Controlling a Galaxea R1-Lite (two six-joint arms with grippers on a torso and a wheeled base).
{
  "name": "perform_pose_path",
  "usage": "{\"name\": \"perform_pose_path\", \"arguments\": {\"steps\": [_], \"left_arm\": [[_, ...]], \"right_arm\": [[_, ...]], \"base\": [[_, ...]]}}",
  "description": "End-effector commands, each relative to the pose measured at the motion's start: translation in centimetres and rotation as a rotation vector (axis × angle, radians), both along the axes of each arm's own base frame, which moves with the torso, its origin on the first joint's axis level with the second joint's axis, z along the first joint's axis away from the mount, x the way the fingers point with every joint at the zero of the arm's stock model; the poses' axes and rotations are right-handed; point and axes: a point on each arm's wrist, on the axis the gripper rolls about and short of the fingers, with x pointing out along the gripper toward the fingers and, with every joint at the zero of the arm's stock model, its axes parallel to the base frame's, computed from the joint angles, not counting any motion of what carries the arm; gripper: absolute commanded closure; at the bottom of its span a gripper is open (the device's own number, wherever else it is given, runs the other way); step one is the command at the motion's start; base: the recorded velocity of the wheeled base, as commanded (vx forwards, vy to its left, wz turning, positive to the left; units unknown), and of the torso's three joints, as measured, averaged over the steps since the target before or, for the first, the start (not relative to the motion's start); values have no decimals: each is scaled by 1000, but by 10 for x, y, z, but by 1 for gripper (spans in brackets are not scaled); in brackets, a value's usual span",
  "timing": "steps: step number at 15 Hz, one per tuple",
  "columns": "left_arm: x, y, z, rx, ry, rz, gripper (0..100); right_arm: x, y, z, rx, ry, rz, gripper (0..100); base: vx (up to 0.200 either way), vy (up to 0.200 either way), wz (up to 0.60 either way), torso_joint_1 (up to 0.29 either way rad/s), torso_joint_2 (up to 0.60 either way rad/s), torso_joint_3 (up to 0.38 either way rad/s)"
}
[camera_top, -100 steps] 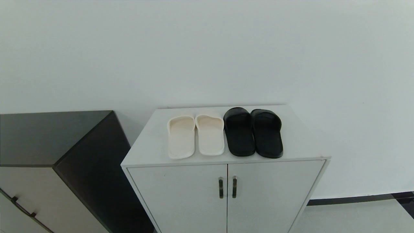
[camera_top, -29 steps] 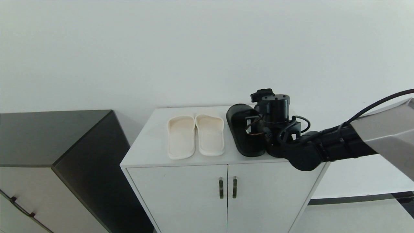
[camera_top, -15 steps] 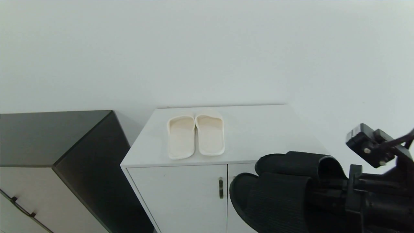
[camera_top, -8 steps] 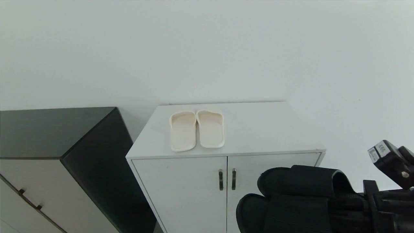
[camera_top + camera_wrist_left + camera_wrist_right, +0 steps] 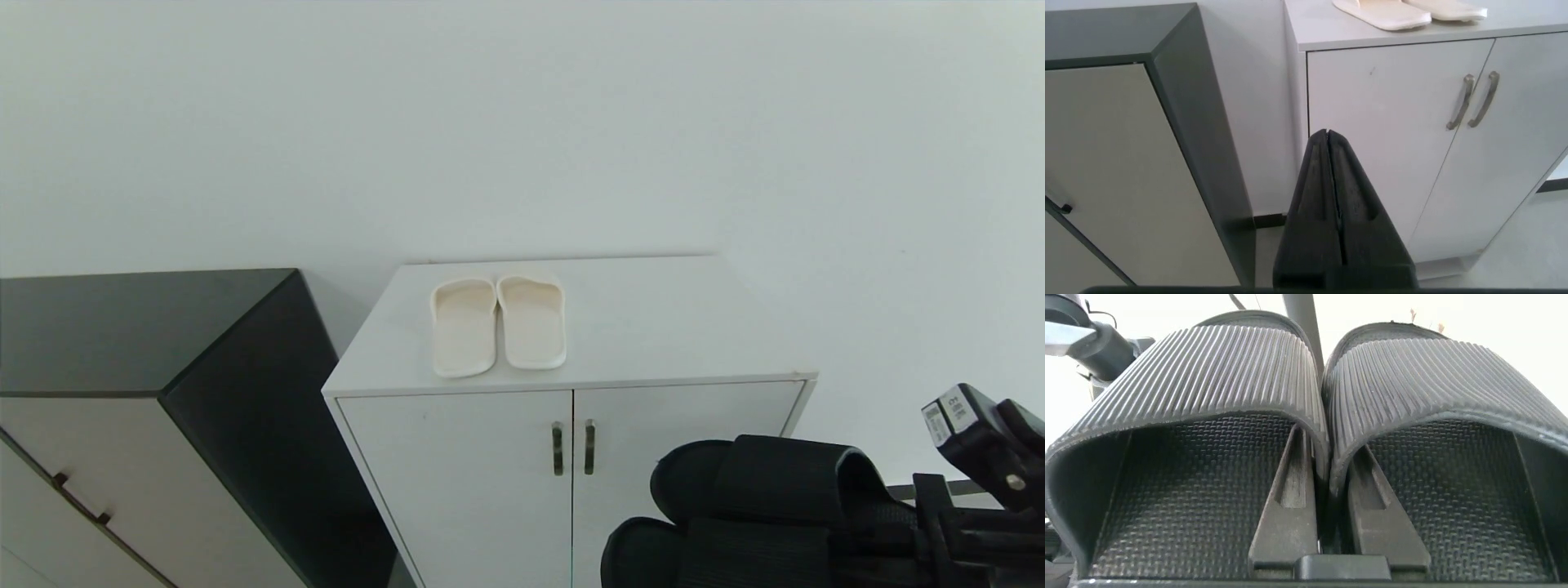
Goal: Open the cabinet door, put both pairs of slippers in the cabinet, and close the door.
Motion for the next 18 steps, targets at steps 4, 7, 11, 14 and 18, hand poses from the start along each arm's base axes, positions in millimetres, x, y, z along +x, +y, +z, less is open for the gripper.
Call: {"name": "perform_pose_path", "arguments": {"steps": [4, 7, 11, 14, 18], "left_arm": [[0, 0, 0, -2, 1, 0, 100], [0, 0, 0, -3, 1, 2, 100], [0, 0, 0, -6, 1, 6, 100], [0, 0, 0, -9, 2, 5, 100], [0, 0, 0, -11, 3, 5, 0]], "right_arm": [[5, 2, -4, -12, 23, -11, 100], [6, 2, -5, -17, 29, -13, 100], [6, 2, -5, -16, 31, -14, 100], [6, 1, -5, -16, 29, -21, 100], [6, 1, -5, -15, 29, -20, 100]], "base": [[0, 0, 0, 0, 0, 0], [0, 0, 0, -142, 334, 191], [0, 0, 0, -210, 518, 299], [0, 0, 0, -201, 512, 308], [0, 0, 0, -187, 502, 316]]}}
